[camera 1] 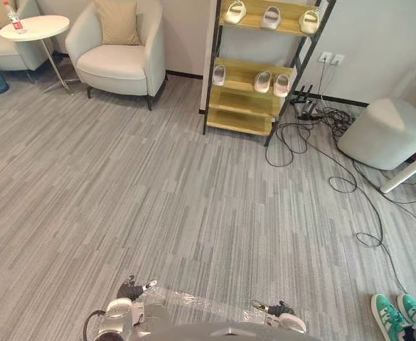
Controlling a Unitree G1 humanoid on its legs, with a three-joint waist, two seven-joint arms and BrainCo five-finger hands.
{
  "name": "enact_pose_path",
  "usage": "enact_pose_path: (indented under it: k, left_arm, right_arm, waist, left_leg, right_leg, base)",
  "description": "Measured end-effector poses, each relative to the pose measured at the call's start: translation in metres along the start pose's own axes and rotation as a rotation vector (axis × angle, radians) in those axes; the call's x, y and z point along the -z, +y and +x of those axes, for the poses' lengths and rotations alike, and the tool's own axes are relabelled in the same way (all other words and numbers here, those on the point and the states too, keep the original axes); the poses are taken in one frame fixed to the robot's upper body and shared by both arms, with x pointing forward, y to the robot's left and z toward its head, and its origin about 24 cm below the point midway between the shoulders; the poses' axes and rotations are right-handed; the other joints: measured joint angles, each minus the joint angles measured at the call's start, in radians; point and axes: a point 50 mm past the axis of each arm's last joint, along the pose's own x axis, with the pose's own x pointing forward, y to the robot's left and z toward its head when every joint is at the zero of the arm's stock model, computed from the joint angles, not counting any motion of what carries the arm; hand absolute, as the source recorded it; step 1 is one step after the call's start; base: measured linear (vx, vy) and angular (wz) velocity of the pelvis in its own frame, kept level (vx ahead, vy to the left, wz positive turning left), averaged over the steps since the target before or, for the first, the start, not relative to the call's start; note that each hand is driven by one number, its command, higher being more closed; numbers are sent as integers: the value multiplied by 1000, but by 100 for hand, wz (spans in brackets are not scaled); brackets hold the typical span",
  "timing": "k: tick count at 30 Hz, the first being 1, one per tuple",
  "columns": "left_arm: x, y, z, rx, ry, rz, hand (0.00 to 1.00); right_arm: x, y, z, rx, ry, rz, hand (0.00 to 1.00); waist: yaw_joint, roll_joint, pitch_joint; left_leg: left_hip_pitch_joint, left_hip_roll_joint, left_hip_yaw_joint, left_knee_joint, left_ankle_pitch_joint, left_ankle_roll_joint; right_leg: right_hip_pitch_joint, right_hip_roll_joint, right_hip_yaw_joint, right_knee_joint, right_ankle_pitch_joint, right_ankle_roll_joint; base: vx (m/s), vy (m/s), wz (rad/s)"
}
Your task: Pick up cushions and gather them together orderly.
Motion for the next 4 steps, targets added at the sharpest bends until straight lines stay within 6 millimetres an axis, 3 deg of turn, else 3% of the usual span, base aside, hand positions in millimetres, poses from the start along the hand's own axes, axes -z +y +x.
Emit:
enact_pose_path:
  k: [4]
  left_arm:
    - [-2, -6, 0, 18, -5, 14, 0]
  right_arm:
    - [-5, -1, 0, 1, -20, -1, 0]
  waist:
    - [3, 10, 7]
  left_leg:
    - [5, 2, -20, 5, -1, 2]
  right_leg:
    - [10, 11, -2, 0, 0, 1]
  base:
    - [-2, -1, 2]
